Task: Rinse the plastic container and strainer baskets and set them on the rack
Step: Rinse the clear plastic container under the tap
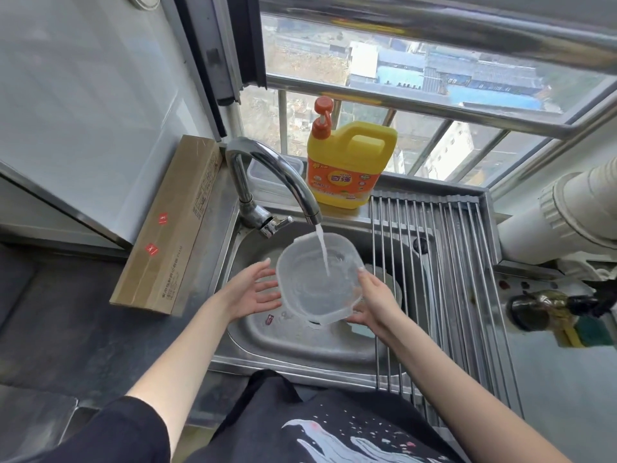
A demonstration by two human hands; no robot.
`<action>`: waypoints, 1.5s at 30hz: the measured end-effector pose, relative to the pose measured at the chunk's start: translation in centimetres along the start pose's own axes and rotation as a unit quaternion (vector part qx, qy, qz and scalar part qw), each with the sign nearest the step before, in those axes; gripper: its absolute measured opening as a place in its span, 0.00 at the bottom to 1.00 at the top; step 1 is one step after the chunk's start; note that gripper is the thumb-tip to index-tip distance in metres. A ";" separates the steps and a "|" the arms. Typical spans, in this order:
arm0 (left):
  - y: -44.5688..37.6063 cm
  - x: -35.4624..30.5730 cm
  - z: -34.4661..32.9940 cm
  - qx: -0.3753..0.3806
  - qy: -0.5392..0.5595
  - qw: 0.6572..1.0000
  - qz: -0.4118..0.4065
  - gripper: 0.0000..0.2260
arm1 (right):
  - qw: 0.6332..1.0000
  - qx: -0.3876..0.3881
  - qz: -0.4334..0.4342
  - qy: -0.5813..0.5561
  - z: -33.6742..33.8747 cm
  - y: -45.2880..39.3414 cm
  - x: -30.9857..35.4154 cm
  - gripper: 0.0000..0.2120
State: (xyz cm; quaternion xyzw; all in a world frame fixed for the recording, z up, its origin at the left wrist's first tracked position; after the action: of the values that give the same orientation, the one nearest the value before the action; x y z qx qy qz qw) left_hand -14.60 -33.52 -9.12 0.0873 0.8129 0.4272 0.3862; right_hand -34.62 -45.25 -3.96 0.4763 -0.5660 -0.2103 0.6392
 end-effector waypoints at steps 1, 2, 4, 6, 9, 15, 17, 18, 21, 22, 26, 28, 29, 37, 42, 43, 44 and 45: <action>0.1 -0.1 -0.4 0.020 -0.004 1.000 0.002 0.21 | 1.000 0.009 0.003 0.002 -0.4 0.2 0.0 0.14; 0.2 -0.2 -0.8 0.039 -0.012 0.999 0.003 0.22 | 1.000 0.008 0.011 0.008 -0.6 0.3 0.2 0.16; 0.3 -0.4 -1.5 0.059 -0.033 0.998 0.001 0.21 | 0.997 -0.018 0.054 0.056 -0.5 0.5 1.1 0.21; 0.3 -0.5 -2.0 0.060 -0.058 0.997 -0.002 0.21 | 0.979 -0.065 0.144 0.128 0.1 1.0 2.6 0.23; 0.1 -0.3 -2.6 0.049 -0.085 0.995 -0.001 0.18 | 0.931 -0.100 0.283 0.207 0.4 2.5 4.5 0.25; -0.4 0.0 -3.8 0.052 -0.111 0.993 0.001 0.17 | 0.822 -0.144 0.423 0.353 0.3 5.0 5.6 0.41; -0.4 -0.2 -3.9 0.049 -0.112 0.993 -0.005 0.17 | 0.767 -0.162 0.480 0.393 0.3 5.6 5.8 0.46; -0.4 -0.3 -4.0 0.047 -0.112 0.993 -0.008 0.17 | 0.742 -0.164 0.507 0.407 0.3 5.9 5.9 0.46; -0.4 -0.4 -3.7 0.037 -0.116 0.993 -0.010 0.17 | 0.647 -0.189 0.591 0.442 0.6 7.2 6.4 0.43; -0.4 -0.4 -3.6 0.036 -0.118 0.992 -0.010 0.17 | 0.628 -0.198 0.611 0.439 0.8 7.7 6.6 0.41; -0.4 -0.3 -3.4 0.035 -0.124 0.992 -0.015 0.17 | 0.738 -0.192 0.560 0.324 2.0 8.0 7.0 0.39; -0.4 -0.3 -3.5 0.032 -0.110 0.993 -0.017 0.17 | 0.851 -0.167 0.459 0.194 2.8 7.3 7.0 0.39; -0.4 -0.3 -3.6 0.036 -0.100 0.994 -0.020 0.18 | 0.891 -0.154 0.406 0.135 3.1 6.8 6.7 0.37; 0.5 -1.0 -4.2 0.114 -0.001 0.993 -0.037 0.25 | 0.996 0.000 0.075 -0.043 1.1 3.4 -0.1 0.14; 1.5 -0.2 -2.5 0.184 0.011 0.983 -0.028 0.42 | 0.996 0.036 0.014 -0.077 1.0 2.8 -3.6 0.16; 1.5 0.0 -2.3 0.189 0.013 0.981 -0.029 0.43 | 0.996 0.040 0.007 -0.083 1.0 2.7 -4.0 0.17; 1.6 0.1 -2.1 0.191 0.016 0.981 -0.030 0.43 | 0.995 0.045 0.003 -0.084 0.9 2.6 -4.2 0.17; 1.6 0.2 -2.0 0.194 0.020 0.980 -0.030 0.44 | 0.996 0.047 0.003 -0.080 0.9 2.6 -4.2 0.16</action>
State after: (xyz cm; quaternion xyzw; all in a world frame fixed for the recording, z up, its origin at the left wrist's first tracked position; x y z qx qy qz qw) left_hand -16.43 -33.70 -7.30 0.1276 0.8901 0.2509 0.3585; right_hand -37.26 -40.98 -4.08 0.4855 -0.6260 -0.2193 0.5695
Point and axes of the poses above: each hand's wrist, its own y-axis away from the middle knuckle, its own z-axis out of the back of the hand, x = y × z, the point moved 6 cm from there along -y, towards the middle knuckle, and after that the axes turned 9 degrees about -z, right-handed, at the moved point
